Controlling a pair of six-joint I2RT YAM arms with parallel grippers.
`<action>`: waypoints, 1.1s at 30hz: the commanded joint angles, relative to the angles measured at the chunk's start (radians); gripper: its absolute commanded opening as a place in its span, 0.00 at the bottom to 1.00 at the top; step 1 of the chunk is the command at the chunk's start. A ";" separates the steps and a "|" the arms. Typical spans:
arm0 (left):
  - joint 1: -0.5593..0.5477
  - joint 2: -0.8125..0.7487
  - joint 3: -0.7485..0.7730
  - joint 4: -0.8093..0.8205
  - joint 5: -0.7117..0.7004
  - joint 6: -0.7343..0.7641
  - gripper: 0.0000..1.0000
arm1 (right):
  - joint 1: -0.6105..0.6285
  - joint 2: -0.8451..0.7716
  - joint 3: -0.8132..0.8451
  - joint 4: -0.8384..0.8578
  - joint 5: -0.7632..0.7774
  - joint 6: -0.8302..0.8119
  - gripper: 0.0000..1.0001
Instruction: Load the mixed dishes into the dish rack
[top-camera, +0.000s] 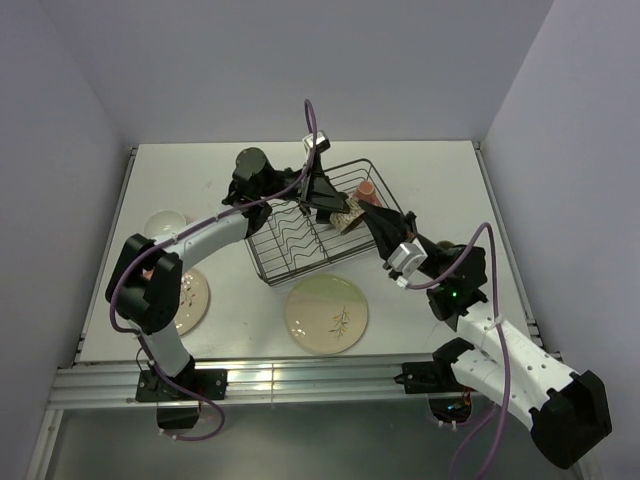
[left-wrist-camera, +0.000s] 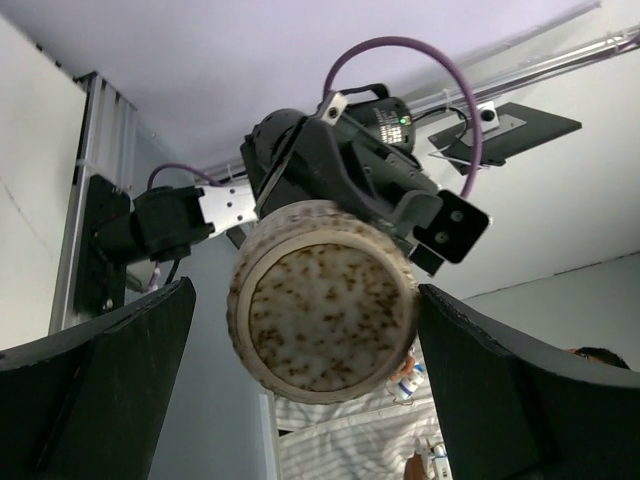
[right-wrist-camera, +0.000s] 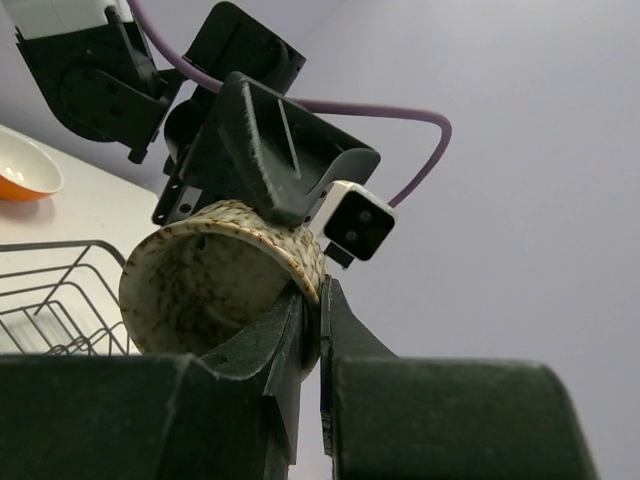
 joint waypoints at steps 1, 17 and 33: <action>-0.011 -0.055 0.040 -0.150 0.034 0.153 0.98 | 0.008 0.009 0.023 0.089 0.041 -0.016 0.00; -0.004 0.020 0.022 0.293 0.048 -0.198 0.11 | 0.009 0.018 -0.013 0.083 0.064 -0.033 0.25; 0.088 0.051 0.399 -1.222 -0.477 0.965 0.00 | -0.029 -0.128 0.040 -0.356 0.254 0.101 0.80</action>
